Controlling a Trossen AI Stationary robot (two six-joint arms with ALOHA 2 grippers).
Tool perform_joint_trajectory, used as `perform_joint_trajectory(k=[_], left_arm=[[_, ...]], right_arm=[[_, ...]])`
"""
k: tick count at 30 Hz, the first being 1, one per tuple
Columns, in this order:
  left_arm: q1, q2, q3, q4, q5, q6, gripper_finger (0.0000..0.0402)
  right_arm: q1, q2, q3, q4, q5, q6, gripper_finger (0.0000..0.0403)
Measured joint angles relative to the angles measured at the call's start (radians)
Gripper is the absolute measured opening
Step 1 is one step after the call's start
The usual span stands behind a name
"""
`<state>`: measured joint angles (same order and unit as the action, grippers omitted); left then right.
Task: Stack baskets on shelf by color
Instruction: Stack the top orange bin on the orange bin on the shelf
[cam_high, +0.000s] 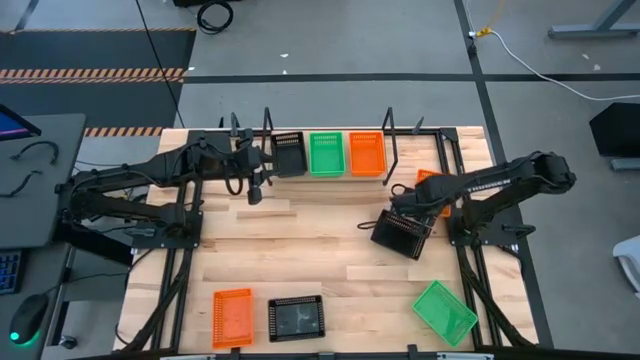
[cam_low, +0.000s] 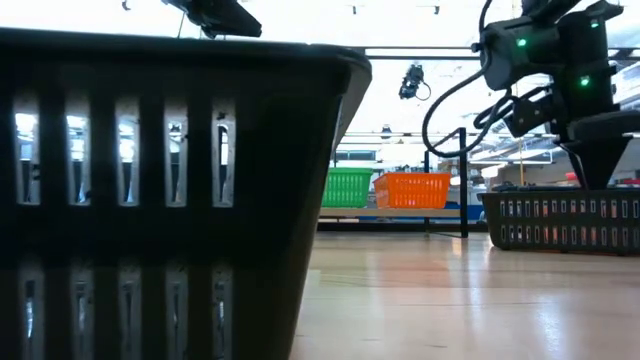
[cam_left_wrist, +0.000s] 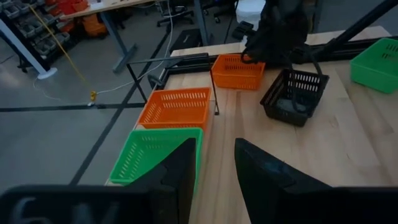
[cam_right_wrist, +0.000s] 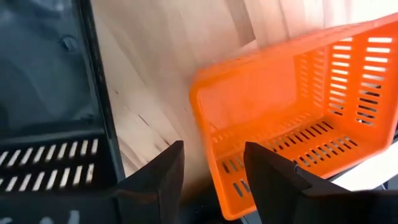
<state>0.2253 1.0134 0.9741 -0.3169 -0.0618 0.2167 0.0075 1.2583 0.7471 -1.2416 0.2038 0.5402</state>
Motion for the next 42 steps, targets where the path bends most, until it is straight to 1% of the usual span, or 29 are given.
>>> perform_joint_trajectory(k=[12,18,21,23,25,27,31,32,37,42], left_arm=[[0.000,0.000,0.000,-0.004,0.000,-0.004,0.0119],[0.000,0.000,0.000,-0.009,0.000,-0.004,0.0119],[0.000,0.000,0.000,-0.009,0.000,-0.004,0.0119],[0.000,0.000,0.000,-0.009,0.000,-0.004,0.0119],[0.000,0.000,0.000,-0.009,0.000,-0.004,0.0118],[0.000,0.000,0.000,-0.009,0.000,-0.004,0.0119],[0.000,0.000,0.000,-0.009,0.000,-0.004,0.0119],[0.000,0.000,0.000,-0.010,0.000,-0.004,0.0119],[0.000,0.000,0.000,-0.011,0.000,-0.004,0.0119],[0.000,0.000,0.000,-0.012,0.000,-0.004,0.0119]], right_arm=[[-0.116,0.001,-0.016,0.091,-0.019,-0.112,0.0171],[-0.146,0.001,-0.053,0.095,-0.073,-0.125,0.0169],[-0.149,0.001,-0.055,0.099,-0.079,-0.106,0.0161],[-0.148,0.001,-0.055,0.110,-0.078,-0.101,0.0150],[-0.148,0.001,-0.055,0.116,-0.078,-0.100,0.0129],[-0.148,0.001,-0.055,0.123,-0.078,-0.099,0.0099],[-0.148,0.001,-0.055,0.159,-0.102,-0.135,0.0024],[-0.148,0.001,-0.055,0.170,-0.108,-0.148,0.0016],[-0.148,0.001,-0.053,0.168,-0.117,-0.149,0.0025],[-0.148,0.001,0.016,0.073,-0.109,-0.127,0.0011]])
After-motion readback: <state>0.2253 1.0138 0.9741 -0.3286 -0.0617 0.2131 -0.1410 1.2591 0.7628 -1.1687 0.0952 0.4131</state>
